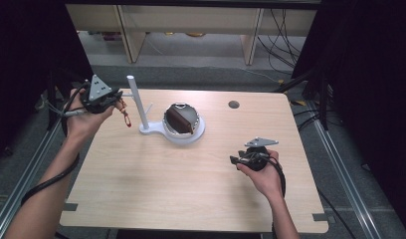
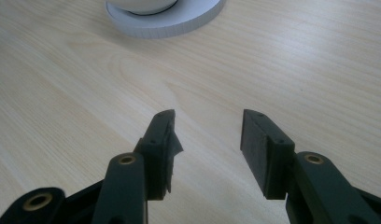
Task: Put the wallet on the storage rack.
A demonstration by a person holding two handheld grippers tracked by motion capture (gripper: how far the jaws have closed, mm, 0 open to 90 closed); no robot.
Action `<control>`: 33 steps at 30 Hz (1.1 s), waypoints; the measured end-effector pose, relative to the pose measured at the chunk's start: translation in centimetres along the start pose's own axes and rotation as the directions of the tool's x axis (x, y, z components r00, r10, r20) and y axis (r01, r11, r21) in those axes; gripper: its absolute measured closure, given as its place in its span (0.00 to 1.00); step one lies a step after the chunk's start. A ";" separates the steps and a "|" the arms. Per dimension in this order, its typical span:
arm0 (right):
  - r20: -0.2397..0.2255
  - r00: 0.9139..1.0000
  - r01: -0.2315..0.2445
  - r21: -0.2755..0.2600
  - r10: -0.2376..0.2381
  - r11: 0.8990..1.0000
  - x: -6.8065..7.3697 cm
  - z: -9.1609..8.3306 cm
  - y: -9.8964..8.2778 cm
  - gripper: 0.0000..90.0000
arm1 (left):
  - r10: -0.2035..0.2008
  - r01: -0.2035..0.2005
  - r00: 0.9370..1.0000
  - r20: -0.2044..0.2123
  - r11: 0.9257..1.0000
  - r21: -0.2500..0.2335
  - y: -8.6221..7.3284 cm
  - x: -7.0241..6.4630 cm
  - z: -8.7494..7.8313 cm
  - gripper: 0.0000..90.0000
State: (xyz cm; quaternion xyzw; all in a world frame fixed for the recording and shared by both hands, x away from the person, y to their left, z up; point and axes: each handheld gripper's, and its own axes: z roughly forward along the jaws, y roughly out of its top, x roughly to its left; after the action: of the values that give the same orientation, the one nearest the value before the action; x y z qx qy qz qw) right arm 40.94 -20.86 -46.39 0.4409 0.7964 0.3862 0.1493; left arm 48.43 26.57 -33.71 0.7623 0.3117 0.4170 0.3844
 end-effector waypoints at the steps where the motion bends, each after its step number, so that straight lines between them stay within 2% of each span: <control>1: 0.000 1.000 0.001 0.001 -0.001 1.000 0.0 0.0 0.0 0.62 | 0.001 -0.001 1.000 0.000 1.000 -0.002 0.1 0.0 0.0 0.89; 3: 0.001 1.000 -0.006 0.001 0.006 1.000 0.0 0.0 0.0 0.62 | 0.000 0.000 1.000 -0.001 1.000 -0.005 0.2 0.0 0.1 0.89; 4: -0.003 1.000 -0.024 0.009 0.024 1.000 0.1 0.0 0.0 0.62 | 0.004 -0.004 1.000 -0.002 1.000 -0.003 0.2 -0.1 0.1 0.89; 5: 0.003 1.000 -0.010 0.007 0.010 1.000 0.0 0.0 -0.1 0.62 | -0.008 0.008 1.000 -0.006 1.000 0.005 0.2 -0.2 0.0 0.89; 6: -0.009 1.000 -0.012 0.002 0.012 1.000 -0.1 0.1 -0.1 0.62 | 0.007 -0.007 1.000 -0.001 1.000 -0.004 0.3 -0.1 0.2 0.89; 9: 0.002 1.000 -0.010 0.007 0.010 1.000 -0.1 0.0 -0.1 0.62 | 0.015 -0.015 1.000 0.001 1.000 -0.006 0.5 -0.1 0.2 0.89; 18: -0.002 1.000 -0.011 0.011 0.011 1.000 -0.1 0.1 -0.1 0.62 | 0.026 -0.025 1.000 0.013 0.999 -0.020 0.7 -0.4 0.4 0.89; 19: -0.004 0.999 -0.044 0.019 0.044 0.999 0.2 0.0 -0.1 0.62 | 0.025 -0.024 1.000 0.018 1.000 -0.017 0.7 -0.4 0.4 0.89; 23: -0.001 1.000 -0.003 0.013 0.003 1.000 -0.1 0.2 -0.2 0.61 | 0.030 -0.030 0.999 0.027 1.000 -0.006 0.5 -0.7 0.8 0.89; 27: -0.005 1.000 -0.020 0.021 0.020 1.000 0.0 0.1 -0.1 0.61 | 0.030 -0.030 0.999 0.037 1.000 0.002 0.1 -0.9 1.1 0.89; 31: -0.019 1.000 -0.013 0.011 0.014 1.000 -0.2 0.2 -0.2 0.61 | 0.035 -0.036 0.998 0.044 0.999 0.004 -0.1 -1.2 1.3 0.89; 33: -0.007 1.000 -0.012 0.020 0.012 1.000 -0.1 0.1 -0.2 0.61 | 0.037 -0.037 0.998 0.047 0.999 0.007 -0.1 -1.3 1.3 0.89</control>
State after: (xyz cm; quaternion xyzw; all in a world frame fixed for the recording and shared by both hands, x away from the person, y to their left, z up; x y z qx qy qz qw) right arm 40.98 -20.99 -46.59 0.4456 0.7981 0.3807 0.1396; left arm 49.02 25.19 -34.78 0.7789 0.2901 0.4051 0.3809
